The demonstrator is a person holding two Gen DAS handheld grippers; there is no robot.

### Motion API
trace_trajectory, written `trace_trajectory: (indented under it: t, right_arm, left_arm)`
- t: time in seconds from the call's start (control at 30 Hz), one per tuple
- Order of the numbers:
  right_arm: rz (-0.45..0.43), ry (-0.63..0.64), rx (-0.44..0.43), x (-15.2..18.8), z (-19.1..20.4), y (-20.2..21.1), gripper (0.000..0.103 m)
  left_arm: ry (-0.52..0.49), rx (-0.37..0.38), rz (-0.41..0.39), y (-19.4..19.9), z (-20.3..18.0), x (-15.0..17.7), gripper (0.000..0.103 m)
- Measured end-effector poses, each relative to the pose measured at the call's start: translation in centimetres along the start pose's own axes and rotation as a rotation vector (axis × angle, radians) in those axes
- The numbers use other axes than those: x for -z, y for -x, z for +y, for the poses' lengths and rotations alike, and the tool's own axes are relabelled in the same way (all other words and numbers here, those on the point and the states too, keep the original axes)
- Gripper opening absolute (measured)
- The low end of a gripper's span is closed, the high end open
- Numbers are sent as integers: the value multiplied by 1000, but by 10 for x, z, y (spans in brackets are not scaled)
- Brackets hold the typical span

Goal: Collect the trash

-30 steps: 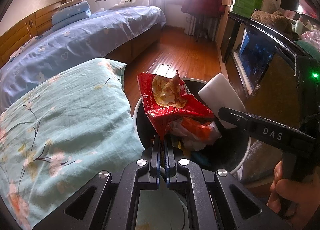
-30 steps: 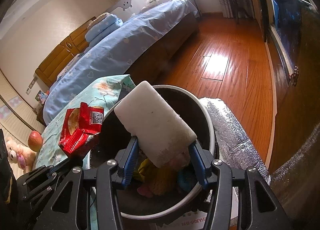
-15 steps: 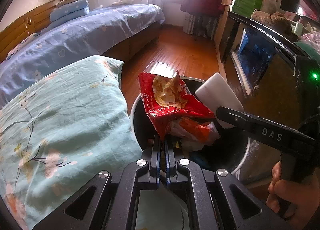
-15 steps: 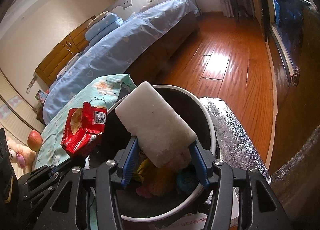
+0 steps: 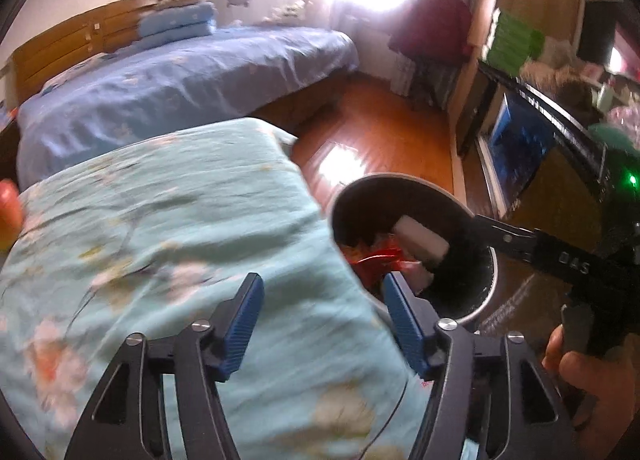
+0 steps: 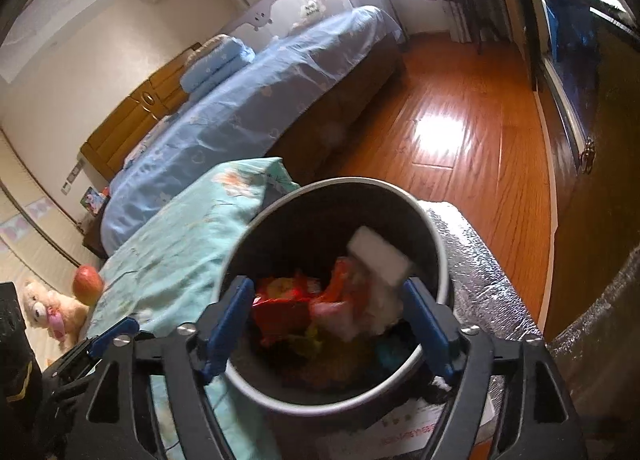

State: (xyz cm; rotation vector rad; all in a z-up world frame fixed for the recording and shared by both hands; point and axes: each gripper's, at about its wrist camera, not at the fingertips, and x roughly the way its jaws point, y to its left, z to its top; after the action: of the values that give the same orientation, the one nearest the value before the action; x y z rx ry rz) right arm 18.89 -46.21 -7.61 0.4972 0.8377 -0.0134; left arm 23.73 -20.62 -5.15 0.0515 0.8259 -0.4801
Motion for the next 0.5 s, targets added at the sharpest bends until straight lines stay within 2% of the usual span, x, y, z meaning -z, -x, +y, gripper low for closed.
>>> trace_trajectory:
  t: [0.13, 0.37, 0.5]
  right_arm:
    - [-36, 51, -27, 17, 30, 21, 88]
    - [-82, 162, -75, 57, 91, 48, 92]
    - [-118, 254, -88, 74, 129, 57, 93]
  left_arm:
    - [74, -39, -51, 41, 24, 25, 65]
    - [146, -123, -129, 109, 57, 68, 68]
    - [178, -172, -186, 146, 70, 83, 68]
